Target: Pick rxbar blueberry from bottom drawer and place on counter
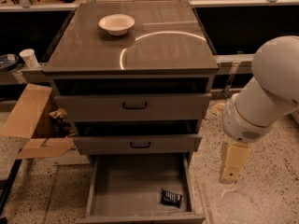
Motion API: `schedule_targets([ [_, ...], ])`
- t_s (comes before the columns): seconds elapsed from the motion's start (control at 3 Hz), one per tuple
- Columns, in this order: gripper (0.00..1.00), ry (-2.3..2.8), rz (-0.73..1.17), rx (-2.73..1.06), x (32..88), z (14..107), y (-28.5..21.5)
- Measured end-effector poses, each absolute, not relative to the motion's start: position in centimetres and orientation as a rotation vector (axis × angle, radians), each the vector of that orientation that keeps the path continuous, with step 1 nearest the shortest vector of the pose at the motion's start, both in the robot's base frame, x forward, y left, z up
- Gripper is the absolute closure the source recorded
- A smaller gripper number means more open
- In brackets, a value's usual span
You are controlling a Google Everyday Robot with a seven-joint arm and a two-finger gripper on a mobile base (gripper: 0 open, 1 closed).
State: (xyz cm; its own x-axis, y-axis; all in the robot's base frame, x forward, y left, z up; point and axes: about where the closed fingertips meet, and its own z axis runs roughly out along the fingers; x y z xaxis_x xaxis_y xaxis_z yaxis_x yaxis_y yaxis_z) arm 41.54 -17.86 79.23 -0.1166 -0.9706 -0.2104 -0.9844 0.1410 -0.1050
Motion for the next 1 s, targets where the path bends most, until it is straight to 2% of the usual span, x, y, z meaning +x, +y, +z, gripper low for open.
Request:
schedule_targets([
  [0.33, 0.00, 2.200, 0.081, -1.917, 41.5, 79.1, -17.9],
  [0.67, 0.00, 2.247, 0.097, -1.934, 41.5, 74.5, -18.5],
  [1.0, 0.00, 2.274, 0.207, -1.948, 40.9, 66.0, -18.7],
])
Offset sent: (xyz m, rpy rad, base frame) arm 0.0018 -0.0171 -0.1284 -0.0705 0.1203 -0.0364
